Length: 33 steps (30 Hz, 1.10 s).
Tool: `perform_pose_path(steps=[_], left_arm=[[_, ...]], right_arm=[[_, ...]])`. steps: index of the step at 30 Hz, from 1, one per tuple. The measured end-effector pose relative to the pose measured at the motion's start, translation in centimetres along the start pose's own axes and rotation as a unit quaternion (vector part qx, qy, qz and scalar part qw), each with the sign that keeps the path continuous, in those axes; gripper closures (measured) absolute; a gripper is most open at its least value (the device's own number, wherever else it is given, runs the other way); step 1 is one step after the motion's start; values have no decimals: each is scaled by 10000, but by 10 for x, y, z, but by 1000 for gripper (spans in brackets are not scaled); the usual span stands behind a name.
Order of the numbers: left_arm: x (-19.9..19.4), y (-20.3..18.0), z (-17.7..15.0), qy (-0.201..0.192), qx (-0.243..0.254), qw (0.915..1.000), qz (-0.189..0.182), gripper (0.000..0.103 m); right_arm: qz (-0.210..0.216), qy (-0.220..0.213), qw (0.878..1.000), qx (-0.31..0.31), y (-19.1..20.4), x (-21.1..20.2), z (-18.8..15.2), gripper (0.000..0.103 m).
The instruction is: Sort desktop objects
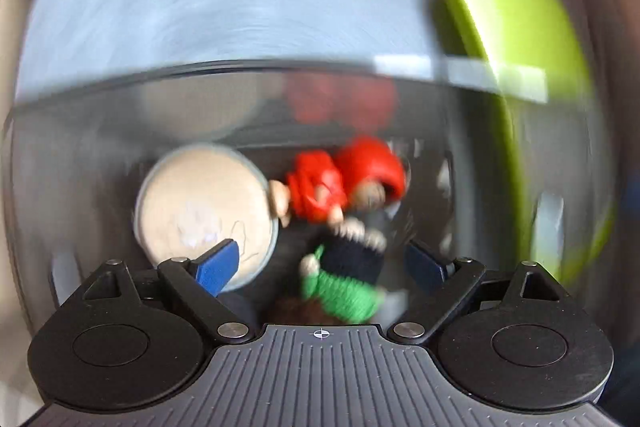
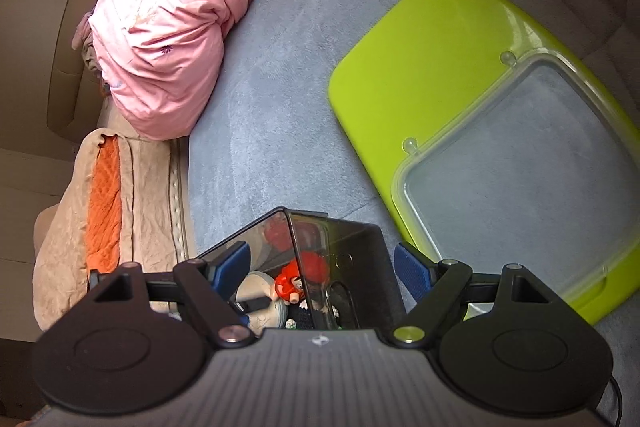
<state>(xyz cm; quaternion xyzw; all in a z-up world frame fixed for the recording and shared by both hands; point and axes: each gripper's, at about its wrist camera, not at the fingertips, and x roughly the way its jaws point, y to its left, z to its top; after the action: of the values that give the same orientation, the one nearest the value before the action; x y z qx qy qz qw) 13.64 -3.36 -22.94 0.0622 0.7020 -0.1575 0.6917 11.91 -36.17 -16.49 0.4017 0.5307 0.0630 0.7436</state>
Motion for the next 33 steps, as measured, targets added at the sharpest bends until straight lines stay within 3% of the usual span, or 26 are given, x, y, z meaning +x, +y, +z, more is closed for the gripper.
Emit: perform_pose_path(steps=[3, 6, 8, 11, 13, 16, 18, 20, 21, 24, 26, 27, 29, 33], left_arm=[[27, -23, -1, 510, 878, 9946, 211, 20], [61, -36, -11, 1000, 1414, 9825, 689, 30], [75, -32, -16, 1223, 1337, 9811, 673, 40], [63, -6, -11, 1060, 278, 9939, -141, 46], [58, 10, -8, 1004, -385, 9922, -624, 47], [68, 11, -13, 1047, -404, 9928, -423, 40], [68, 16, -17, 1152, -457, 9909, -519, 20], [49, 29, -23, 1008, -559, 9887, -958, 9], [35, 34, -24, 928, -543, 9875, -1154, 10], [-23, 44, -26, 384, 110, 9821, -1843, 8], [-58, 57, -29, -101, 377, 9675, -2500, 3], [-67, 69, -29, -335, 254, 9529, -3004, 2], [-70, 70, -9, -605, -312, 9165, -3941, 0], [-61, 63, 6, -347, -1137, 8506, -5122, 0]], right_arm=[[15, 11, 9999, -124, 6, 0, -3, 22], [30, 38, 9999, -126, 9, -1, -4, 22], [42, 46, 9999, -121, 9, -1, -5, 22], [44, 24, 10000, -74, 7, -3, -4, 22], [59, 2, 10000, -34, 6, -3, -3, 22], [34, -11, 10000, -12, 5, -1, -1, 22], [-53, 3, 10000, -9, 4, 2, -1, 22], [-189, -60, 9998, 2, 1, 0, -1, 23], [-273, -174, 9995, 63, -4, -5, -2, 23], [-609, -547, 9951, 550, -31, -32, -12, 23], [-889, -873, 9872, 1000, -52, -53, -27, 23], [-1066, -1090, 9806, 1235, -60, -60, -38, 24], [-1322, -1489, 9648, 1717, -72, -70, -63, 24], [-1294, -1795, 9382, 2661, -92, -53, -110, 25]])
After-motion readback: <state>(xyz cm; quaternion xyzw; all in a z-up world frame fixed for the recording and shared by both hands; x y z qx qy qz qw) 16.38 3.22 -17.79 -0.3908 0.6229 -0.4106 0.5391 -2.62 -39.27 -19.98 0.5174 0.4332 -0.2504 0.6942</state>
